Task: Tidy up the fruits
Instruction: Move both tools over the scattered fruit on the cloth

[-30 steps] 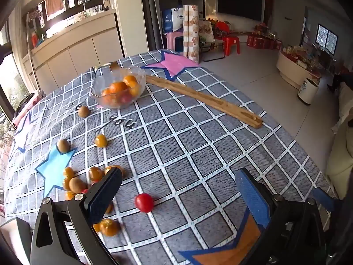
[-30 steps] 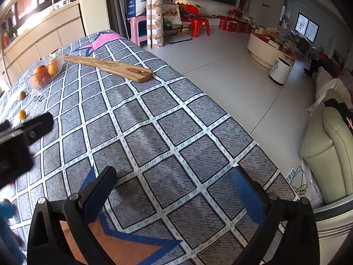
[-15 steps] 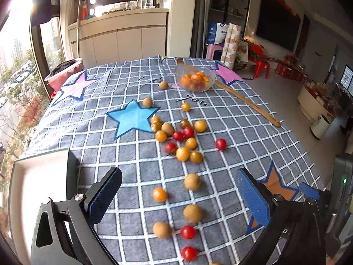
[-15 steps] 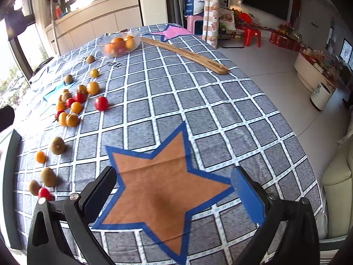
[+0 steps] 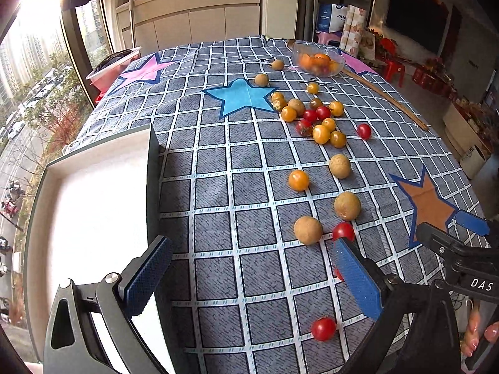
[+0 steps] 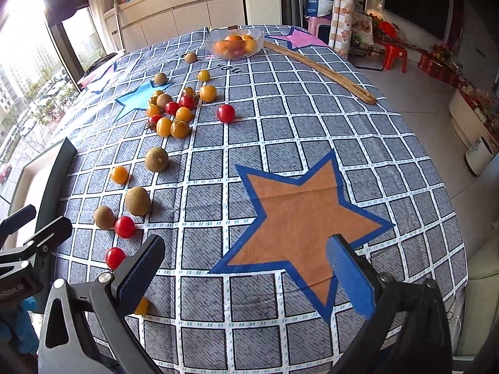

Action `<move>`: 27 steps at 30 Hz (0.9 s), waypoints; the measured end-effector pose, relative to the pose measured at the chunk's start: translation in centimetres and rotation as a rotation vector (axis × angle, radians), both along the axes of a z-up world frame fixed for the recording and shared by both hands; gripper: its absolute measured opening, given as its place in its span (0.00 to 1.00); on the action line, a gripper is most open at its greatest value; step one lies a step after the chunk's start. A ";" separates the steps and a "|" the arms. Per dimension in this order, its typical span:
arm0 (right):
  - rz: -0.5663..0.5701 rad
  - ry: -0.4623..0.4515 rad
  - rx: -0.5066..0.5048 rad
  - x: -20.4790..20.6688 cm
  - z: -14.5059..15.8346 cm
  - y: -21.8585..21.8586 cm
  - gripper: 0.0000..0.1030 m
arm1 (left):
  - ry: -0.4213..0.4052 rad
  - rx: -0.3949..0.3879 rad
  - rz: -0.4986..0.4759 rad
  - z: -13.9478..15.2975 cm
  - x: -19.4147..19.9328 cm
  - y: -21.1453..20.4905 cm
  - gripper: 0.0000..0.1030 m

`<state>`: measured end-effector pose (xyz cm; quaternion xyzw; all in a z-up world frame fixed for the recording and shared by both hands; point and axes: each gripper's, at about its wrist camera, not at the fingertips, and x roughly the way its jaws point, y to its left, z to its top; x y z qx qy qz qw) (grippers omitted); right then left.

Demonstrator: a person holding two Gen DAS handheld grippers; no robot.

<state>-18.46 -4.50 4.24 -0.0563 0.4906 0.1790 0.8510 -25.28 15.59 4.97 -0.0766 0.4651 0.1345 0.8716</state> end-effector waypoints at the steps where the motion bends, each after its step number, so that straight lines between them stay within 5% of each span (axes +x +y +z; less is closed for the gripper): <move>1: 0.002 0.003 -0.001 -0.2 0.1 0.0 1.00 | 0.002 0.000 -0.002 -0.1 -0.1 0.0 1.00; 27: 0.045 0.034 -0.005 -2.6 -0.2 0.7 1.00 | 0.032 0.035 -0.008 -1.0 -0.5 0.3 1.00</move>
